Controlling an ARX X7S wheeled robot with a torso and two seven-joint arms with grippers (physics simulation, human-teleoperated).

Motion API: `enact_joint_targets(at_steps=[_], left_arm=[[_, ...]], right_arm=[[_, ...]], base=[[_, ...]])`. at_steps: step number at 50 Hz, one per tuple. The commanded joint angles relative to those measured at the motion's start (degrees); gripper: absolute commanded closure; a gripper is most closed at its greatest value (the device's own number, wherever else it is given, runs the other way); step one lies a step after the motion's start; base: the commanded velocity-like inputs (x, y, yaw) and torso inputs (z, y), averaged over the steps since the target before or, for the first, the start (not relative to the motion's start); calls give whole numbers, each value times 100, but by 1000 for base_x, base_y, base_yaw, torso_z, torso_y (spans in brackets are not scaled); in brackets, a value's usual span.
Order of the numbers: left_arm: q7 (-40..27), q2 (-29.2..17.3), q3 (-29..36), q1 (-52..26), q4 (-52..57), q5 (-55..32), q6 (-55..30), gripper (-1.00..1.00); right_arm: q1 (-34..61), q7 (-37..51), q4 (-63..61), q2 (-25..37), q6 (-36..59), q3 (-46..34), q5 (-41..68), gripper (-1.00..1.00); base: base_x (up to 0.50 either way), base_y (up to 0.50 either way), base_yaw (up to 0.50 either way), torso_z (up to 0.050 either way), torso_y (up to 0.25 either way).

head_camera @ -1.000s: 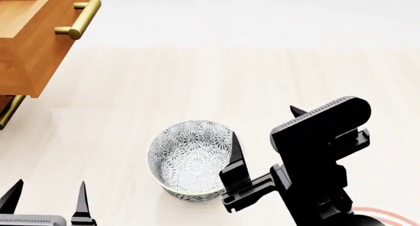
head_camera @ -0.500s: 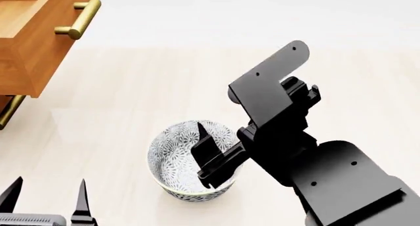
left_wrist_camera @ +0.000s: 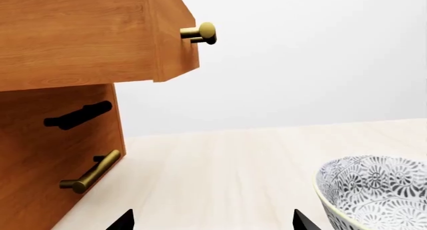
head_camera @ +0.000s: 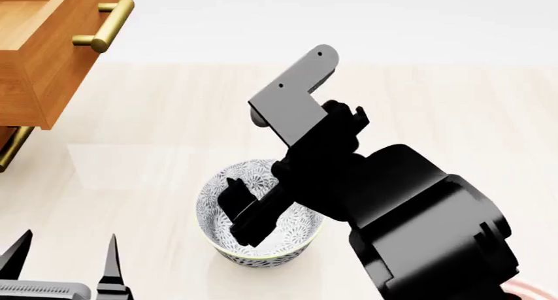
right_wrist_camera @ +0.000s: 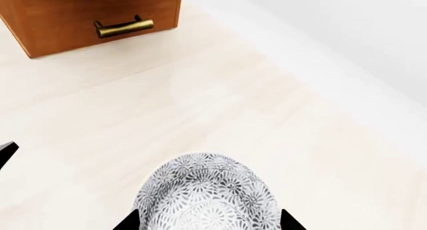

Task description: Put the bowl on the plate.

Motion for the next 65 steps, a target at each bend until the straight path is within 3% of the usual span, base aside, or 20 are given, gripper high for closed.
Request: enact_joint_targets(at_steps=[1,65], left_arm=[[-27,-20,43,-6,36,-17,-14,-100],[-133,-171,185,-53,149,-147,-69,-100]], right_arm=[[198,-199,676,-262,-222,-401,-145,-100],[216,-658,3357,-1426,-1457,-1484,-531,-100]], base=[[0,0,0,0,0],[0,0,0,0,0]])
